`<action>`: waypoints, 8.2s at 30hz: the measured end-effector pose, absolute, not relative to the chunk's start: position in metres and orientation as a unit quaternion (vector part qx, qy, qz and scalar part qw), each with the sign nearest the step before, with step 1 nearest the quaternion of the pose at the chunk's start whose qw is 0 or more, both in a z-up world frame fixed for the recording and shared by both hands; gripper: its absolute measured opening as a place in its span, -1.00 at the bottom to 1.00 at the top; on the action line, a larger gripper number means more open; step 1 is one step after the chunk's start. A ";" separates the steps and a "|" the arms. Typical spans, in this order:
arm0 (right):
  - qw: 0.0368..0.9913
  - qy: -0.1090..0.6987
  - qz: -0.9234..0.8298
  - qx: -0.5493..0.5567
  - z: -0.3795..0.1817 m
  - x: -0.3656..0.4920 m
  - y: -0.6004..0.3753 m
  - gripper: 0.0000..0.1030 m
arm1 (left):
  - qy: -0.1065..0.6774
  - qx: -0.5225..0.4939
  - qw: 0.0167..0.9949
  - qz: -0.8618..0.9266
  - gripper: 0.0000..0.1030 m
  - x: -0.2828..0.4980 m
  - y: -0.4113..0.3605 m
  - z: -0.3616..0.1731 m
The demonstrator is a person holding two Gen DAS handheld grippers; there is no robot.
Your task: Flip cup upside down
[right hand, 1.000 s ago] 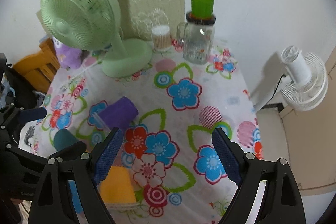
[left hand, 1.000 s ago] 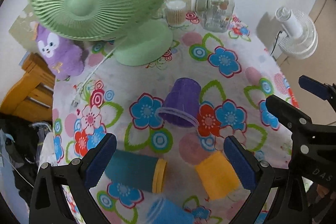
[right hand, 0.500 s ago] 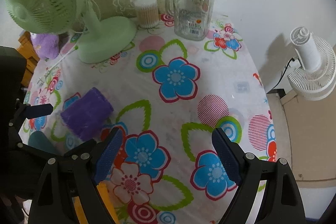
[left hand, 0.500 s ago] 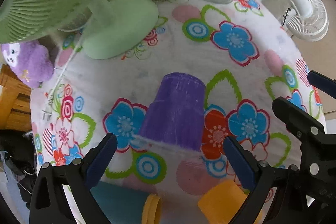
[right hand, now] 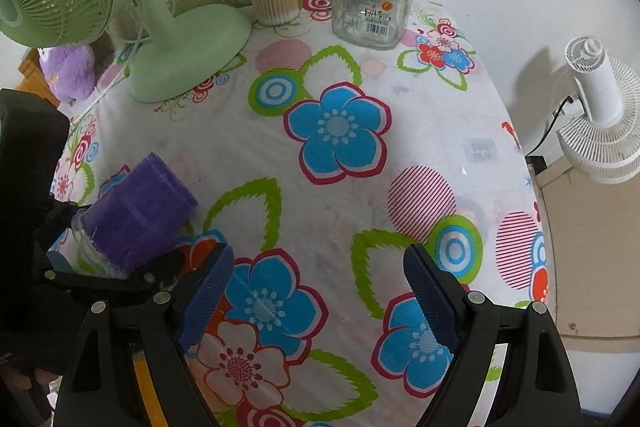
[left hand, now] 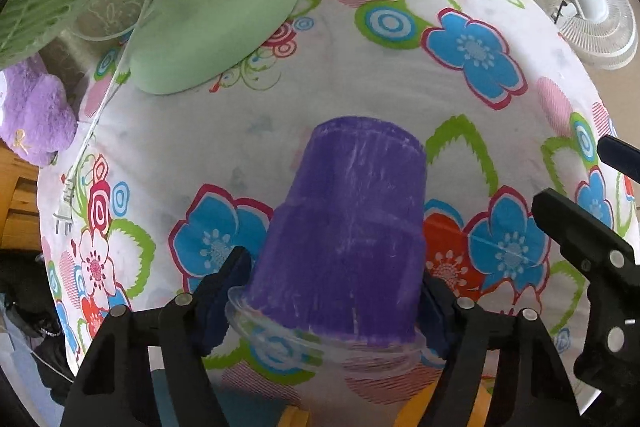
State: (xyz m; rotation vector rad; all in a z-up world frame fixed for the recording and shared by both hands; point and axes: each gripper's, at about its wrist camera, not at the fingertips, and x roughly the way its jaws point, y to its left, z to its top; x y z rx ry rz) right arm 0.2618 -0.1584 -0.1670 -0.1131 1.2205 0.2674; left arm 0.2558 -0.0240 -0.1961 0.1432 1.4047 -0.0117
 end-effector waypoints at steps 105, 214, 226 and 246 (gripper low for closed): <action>0.785 0.576 0.219 -0.067 -0.086 0.065 -0.161 0.72 | 0.585 -0.113 0.799 0.083 0.74 0.001 -0.045 -0.103; 0.868 0.433 0.237 -0.053 -0.021 0.004 -0.128 0.22 | 0.508 -0.107 0.851 0.078 0.77 -0.050 0.021 -0.046; 0.901 0.376 0.218 -0.026 -0.062 -0.002 -0.139 0.22 | 0.499 -0.091 0.859 0.062 0.78 -0.052 0.014 -0.081; 0.925 0.311 0.217 0.000 -0.158 0.007 -0.118 0.22 | 0.513 -0.090 0.852 0.049 0.78 -0.052 0.037 -0.174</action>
